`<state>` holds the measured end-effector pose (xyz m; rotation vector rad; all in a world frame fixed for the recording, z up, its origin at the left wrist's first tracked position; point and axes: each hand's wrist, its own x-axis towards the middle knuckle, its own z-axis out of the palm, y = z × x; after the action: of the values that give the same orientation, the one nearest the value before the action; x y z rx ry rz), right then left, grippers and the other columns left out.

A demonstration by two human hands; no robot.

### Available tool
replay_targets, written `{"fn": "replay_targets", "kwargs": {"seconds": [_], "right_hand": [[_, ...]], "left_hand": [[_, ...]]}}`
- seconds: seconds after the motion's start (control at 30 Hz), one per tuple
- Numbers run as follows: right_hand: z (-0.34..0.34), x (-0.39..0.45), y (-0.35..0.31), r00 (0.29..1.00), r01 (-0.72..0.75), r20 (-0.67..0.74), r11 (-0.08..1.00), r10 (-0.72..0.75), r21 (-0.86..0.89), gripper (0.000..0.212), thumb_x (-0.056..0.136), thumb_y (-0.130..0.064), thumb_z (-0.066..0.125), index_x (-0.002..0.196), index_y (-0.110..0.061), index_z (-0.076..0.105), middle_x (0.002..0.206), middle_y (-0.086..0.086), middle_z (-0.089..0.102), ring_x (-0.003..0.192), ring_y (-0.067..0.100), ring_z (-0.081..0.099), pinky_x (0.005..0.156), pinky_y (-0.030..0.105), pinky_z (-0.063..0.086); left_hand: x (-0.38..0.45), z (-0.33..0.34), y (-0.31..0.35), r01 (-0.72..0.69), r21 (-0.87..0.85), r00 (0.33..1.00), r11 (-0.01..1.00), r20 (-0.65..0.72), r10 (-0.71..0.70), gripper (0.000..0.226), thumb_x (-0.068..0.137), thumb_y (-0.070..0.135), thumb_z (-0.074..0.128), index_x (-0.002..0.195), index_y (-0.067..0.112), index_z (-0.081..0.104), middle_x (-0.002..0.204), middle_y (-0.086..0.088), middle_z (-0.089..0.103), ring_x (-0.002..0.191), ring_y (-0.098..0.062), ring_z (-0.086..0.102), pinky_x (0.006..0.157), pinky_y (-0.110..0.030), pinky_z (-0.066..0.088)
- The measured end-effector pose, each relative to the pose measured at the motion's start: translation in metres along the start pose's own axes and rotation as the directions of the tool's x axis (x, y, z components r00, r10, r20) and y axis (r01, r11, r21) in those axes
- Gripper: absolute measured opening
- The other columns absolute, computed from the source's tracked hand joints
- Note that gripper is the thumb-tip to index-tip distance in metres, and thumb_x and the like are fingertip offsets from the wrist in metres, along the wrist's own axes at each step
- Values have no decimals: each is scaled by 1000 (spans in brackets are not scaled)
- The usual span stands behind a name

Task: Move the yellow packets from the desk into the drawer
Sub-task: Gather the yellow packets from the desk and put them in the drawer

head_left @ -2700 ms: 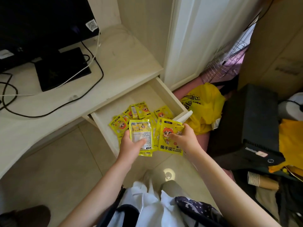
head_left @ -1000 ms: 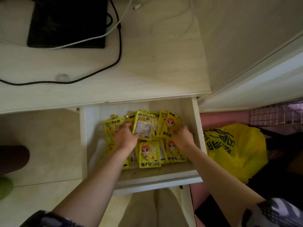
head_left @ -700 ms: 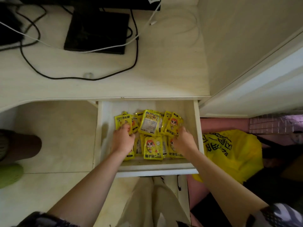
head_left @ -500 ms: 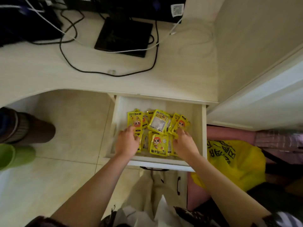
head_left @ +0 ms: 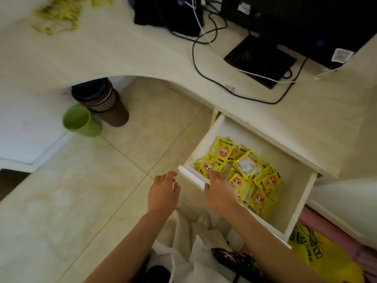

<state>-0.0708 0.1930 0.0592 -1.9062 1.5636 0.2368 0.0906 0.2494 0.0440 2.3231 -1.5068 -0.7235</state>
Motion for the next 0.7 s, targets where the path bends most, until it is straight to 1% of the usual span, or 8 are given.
{"fn": "replay_targets", "kwargs": {"seconds": [0.07, 0.13, 0.23, 0.33, 0.43, 0.57, 0.63, 0.7], "right_hand": [[6, 3, -22, 997, 72, -2, 997, -72, -25, 42, 97, -23, 42, 138, -12, 35, 136, 11, 46, 123, 28, 47, 93, 39, 46], [13, 8, -45, 992, 124, -12, 992, -125, -34, 40, 96, -21, 42, 134, -11, 41, 130, 11, 51, 117, 28, 52, 92, 38, 48], [21, 19, -84, 980, 197, 13, 977, -197, -82, 36, 96, -20, 42, 130, -9, 43, 124, 12, 54, 112, 28, 53, 89, 37, 47], [28, 33, -127, 971, 238, 48, 968, -235, -83, 32, 96, -20, 40, 127, -10, 45, 123, 10, 54, 111, 25, 53, 86, 35, 47], [36, 51, -173, 962, 269, 61, 960, -265, -80, 34, 98, -19, 39, 130, -10, 44, 125, 8, 53, 111, 23, 52, 89, 34, 47], [44, 75, -231, 957, 291, 46, 953, -288, -88, 33, 98, -21, 38, 129, -11, 46, 122, 6, 56, 107, 20, 55, 90, 33, 49], [45, 88, -256, 953, 303, 37, 949, -301, -90, 32, 98, -22, 38, 126, -11, 47, 120, 5, 56, 104, 19, 55, 88, 33, 49], [44, 102, -278, 948, 317, 24, 943, -316, -100, 32, 97, -21, 38, 125, -11, 48, 120, 6, 56, 106, 21, 54, 87, 33, 48]], "left_hand": [[-5, -14, -17, 36, -2, 998, 999, -57, -36, 32, 92, 19, 52, 123, 19, 56, 107, 2, 67, 113, -18, 51, 87, -32, 48], [-7, -26, -37, 68, 0, 993, 998, -99, -67, 30, 93, 21, 50, 123, 20, 56, 106, 3, 68, 112, -16, 52, 86, -30, 49], [-6, -47, -70, 114, 9, 986, 993, -126, -112, 30, 94, 24, 48, 123, 21, 55, 107, 5, 68, 114, -15, 52, 88, -30, 49], [0, -71, -106, 162, -5, 975, 987, -152, -161, 29, 95, 26, 47, 122, 23, 56, 109, 4, 66, 112, -15, 54, 87, -30, 50], [11, -100, -149, 179, 8, 970, 984, -168, -175, 28, 95, 24, 48, 121, 21, 57, 108, 3, 67, 109, -16, 54, 85, -30, 49], [35, -141, -204, 225, 39, 955, 973, -205, -213, 28, 95, 23, 48, 121, 20, 58, 106, 2, 68, 109, -17, 54, 83, -32, 50], [49, -159, -226, 247, 40, 948, 968, -215, -233, 28, 95, 23, 48, 121, 20, 57, 105, 3, 68, 109, -18, 54, 82, -33, 51], [63, -175, -243, 257, 47, 944, 965, -224, -241, 27, 94, 23, 48, 120, 20, 58, 104, 3, 69, 109, -18, 53, 82, -33, 50]]}}
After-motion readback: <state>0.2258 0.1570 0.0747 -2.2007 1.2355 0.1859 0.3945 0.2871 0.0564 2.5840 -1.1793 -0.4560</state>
